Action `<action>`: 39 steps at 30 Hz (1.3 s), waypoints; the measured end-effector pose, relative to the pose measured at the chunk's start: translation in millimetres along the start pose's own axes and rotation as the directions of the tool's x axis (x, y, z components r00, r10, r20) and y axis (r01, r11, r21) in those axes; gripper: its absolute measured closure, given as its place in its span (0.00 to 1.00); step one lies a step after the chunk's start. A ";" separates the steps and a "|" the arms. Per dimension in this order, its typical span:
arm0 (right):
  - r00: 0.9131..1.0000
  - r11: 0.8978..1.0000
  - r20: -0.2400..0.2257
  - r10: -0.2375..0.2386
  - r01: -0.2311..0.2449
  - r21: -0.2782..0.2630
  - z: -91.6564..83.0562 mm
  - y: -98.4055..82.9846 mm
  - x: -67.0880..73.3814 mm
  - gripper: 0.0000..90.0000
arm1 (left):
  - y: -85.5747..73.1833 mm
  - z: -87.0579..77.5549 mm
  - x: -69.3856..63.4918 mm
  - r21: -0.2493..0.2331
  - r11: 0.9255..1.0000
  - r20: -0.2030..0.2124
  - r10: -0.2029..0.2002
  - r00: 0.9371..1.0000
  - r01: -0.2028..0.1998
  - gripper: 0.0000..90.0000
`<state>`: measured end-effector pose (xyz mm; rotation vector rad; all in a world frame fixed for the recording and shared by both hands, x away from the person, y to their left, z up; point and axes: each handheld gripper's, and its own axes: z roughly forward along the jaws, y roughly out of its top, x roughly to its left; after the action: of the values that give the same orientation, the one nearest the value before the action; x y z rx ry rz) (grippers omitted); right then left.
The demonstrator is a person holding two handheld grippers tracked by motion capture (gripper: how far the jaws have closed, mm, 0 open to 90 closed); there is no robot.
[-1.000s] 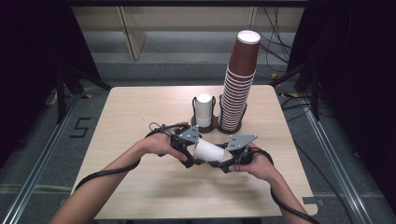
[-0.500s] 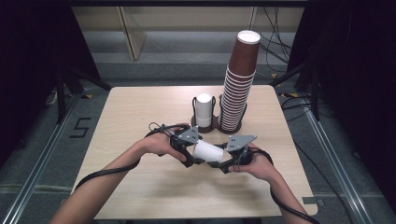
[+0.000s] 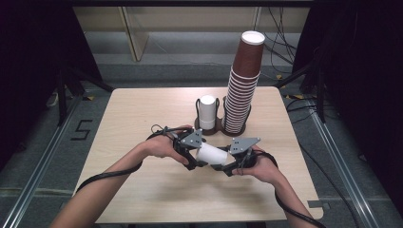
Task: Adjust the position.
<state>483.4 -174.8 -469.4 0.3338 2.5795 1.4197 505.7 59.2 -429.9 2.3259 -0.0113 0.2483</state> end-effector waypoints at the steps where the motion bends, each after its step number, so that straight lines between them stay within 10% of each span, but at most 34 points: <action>1: 1.000 1.000 0.000 0.000 0.000 0.001 -0.1 0.2 -0.1 0.38 | 0.1 -0.7 -0.4 0.000 1.000 -0.004 0.006 1.000 -0.006 0.21; 20: 0.999 0.998 0.028 -0.044 0.042 0.052 3.8 6.2 -1.6 0.35 | 10.3 -9.3 -5.1 0.072 0.991 -0.016 0.117 0.993 -0.116 0.30; 39: 1.000 0.996 0.022 0.004 -0.006 0.093 7.0 4.5 1.6 0.25 | 15.7 -11.1 -4.7 0.109 0.991 -0.020 0.081 0.997 -0.078 0.31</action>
<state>484.3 -166.3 -469.4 0.3673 2.6341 1.2928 497.8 55.8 -412.0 2.4331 -0.0801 0.3247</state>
